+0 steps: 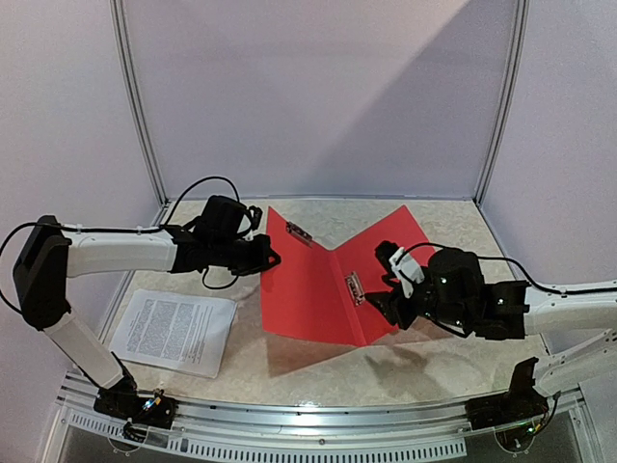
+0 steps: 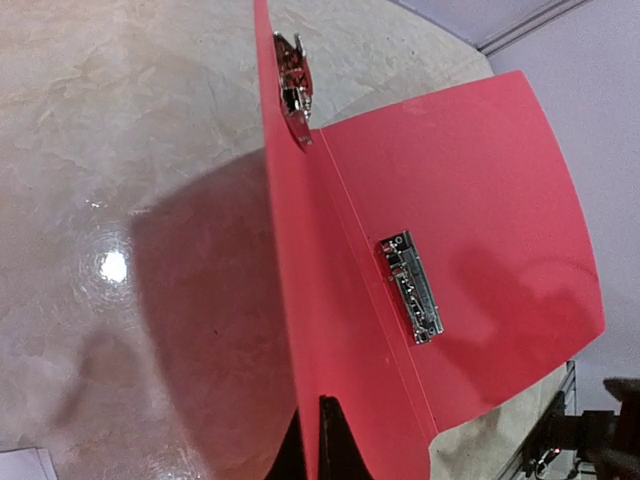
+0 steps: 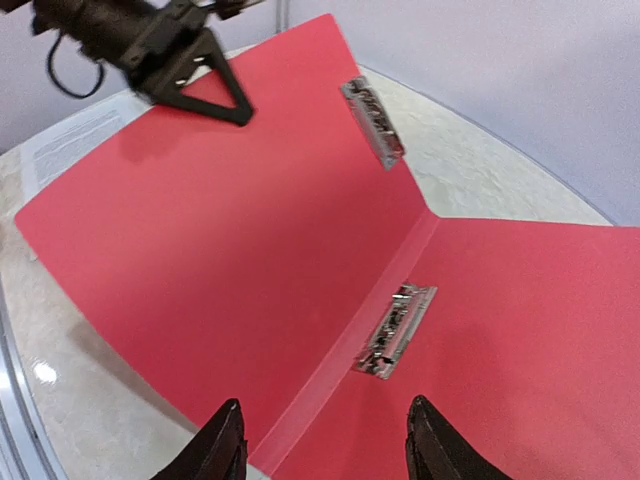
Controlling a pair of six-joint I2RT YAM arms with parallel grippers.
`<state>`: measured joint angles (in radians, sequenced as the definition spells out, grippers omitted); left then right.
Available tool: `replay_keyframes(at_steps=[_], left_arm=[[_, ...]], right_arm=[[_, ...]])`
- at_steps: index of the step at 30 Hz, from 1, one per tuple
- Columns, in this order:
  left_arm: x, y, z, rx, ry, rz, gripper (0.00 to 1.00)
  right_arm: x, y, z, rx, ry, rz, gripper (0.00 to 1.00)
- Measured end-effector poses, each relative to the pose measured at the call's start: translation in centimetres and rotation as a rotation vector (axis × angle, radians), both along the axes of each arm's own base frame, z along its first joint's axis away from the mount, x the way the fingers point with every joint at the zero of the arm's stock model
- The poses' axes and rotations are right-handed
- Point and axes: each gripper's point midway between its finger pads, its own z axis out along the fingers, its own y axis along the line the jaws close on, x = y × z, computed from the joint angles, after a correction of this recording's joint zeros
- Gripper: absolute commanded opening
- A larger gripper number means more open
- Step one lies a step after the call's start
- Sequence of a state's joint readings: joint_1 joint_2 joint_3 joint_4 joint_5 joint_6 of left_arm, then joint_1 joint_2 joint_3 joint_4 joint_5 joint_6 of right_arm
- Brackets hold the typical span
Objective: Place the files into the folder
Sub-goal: Open the folder at the center of the board.
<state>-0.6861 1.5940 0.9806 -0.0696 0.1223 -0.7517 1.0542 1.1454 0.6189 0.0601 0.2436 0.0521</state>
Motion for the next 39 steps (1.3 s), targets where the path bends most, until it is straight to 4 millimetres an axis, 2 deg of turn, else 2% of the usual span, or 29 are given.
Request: replay_keyframes(at_steps=[4,8,11,15,19,22,24,26,29,32,34,36,39], left_arm=[[-0.3,-0.2,0.0,0.0,0.001,-0.027,0.0],[-0.7,-0.6,0.0,-0.004,0.002,-0.064,0.0],[-1.2,-0.9,0.0,-0.008,0.01,-0.096,0.0],[-1.9,-0.9,0.3,-0.017,0.021,-0.12,0.0],[-3.3,0.0,0.2,-0.014,0.031,-0.117,0.12],[-4.5,0.6,0.0,0.004,0.044,-0.102,0.34],[-5.6,0.8,-0.2,0.027,0.057,-0.09,0.44],[-6.6,1.2,-0.6,0.073,0.067,-0.083,0.48],[-7.2,3.0,-2.0,0.194,0.075,-0.047,0.55],[-7.0,5.9,-3.6,0.374,0.075,0.002,0.58],[-6.4,7.1,-4.0,0.481,0.072,0.014,0.6],[-5.3,8.0,-3.6,0.592,0.05,0.038,0.62],[-3.3,8.6,-1.1,0.672,-0.028,0.084,0.7]], right_arm=[[2.7,-2.5,-0.8,0.007,0.044,-0.143,0.49],[4.2,-4.3,-3.2,-0.029,0.117,-0.238,0.47],[4.8,-5.3,-4.6,-0.05,0.159,-0.284,0.45],[4.8,-5.6,-6.1,-0.082,0.198,-0.302,0.44],[4.7,-5.4,-7.5,-0.106,0.241,-0.302,0.43],[4.5,-5.3,-8.7,-0.122,0.273,-0.301,0.42],[4.4,-5.5,-9.6,-0.142,0.296,-0.31,0.42],[4.4,-5.8,-10.5,-0.157,0.316,-0.325,0.41],[4.9,-6.7,-11.3,-0.168,0.342,-0.361,0.41],[5.3,-7.4,-12.0,-0.174,0.361,-0.392,0.41],[5.3,-7.6,-12.5,-0.182,0.372,-0.401,0.41],[5.2,-7.7,-13.1,-0.196,0.384,-0.405,0.41],[5.1,-7.9,-14.1,-0.221,0.403,-0.408,0.41]])
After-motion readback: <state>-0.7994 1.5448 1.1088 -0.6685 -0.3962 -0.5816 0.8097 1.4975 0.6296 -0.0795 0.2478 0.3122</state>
